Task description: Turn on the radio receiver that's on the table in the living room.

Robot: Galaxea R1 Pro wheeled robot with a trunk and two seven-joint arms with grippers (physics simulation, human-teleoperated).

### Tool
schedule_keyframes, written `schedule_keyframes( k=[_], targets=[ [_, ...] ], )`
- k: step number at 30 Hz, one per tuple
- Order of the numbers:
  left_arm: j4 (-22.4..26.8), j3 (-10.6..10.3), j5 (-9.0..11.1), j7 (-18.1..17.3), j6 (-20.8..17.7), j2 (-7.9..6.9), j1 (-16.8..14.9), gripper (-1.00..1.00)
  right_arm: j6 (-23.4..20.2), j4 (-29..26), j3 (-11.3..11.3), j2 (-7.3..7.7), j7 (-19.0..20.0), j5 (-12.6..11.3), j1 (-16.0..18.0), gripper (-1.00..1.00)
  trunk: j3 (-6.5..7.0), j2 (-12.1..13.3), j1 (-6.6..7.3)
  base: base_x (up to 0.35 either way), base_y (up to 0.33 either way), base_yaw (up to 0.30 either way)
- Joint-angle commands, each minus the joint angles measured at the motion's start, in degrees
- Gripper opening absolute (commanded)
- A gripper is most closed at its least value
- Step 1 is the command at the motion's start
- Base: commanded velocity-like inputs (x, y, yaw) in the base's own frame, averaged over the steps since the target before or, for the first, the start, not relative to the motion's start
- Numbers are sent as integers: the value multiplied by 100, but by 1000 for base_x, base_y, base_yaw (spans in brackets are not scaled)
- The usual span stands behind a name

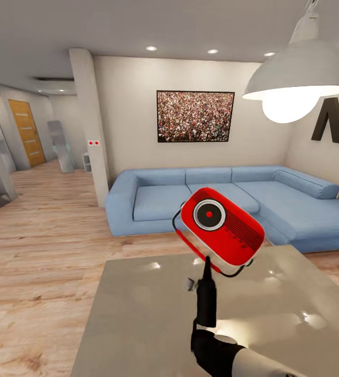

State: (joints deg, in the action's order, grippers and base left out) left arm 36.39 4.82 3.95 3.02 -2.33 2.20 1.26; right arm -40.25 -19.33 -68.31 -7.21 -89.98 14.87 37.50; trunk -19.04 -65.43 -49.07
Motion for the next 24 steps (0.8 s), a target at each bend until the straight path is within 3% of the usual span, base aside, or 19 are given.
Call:
schedule_keyframes(
  k=[1,3,7,15,24],
  targets=[
    [0,-1,0,-1,-1,0,1,100,-19,-2,-48,0,-2,17,-10,-100,1,0,0,0,0,0],
    [0,-9,1,-11,-3,0,3,100,-99,-1,-219,0,-2,16,-58,-100,1,0,0,0,0,0],
    [115,-15,12,-14,8,2,1,100,-157,-1,-336,0,-2,16,-107,-100,1,0,0,0,0,0],
    [922,-28,31,-26,10,73,2,100,-551,20,-365,31,-2,24,-119,-100,1,0,0,0,0,0],
    [1816,-42,44,-76,2,101,1,100,-628,126,-372,65,-2,25,-120,-100,1,0,0,0,0,0]
  ],
)
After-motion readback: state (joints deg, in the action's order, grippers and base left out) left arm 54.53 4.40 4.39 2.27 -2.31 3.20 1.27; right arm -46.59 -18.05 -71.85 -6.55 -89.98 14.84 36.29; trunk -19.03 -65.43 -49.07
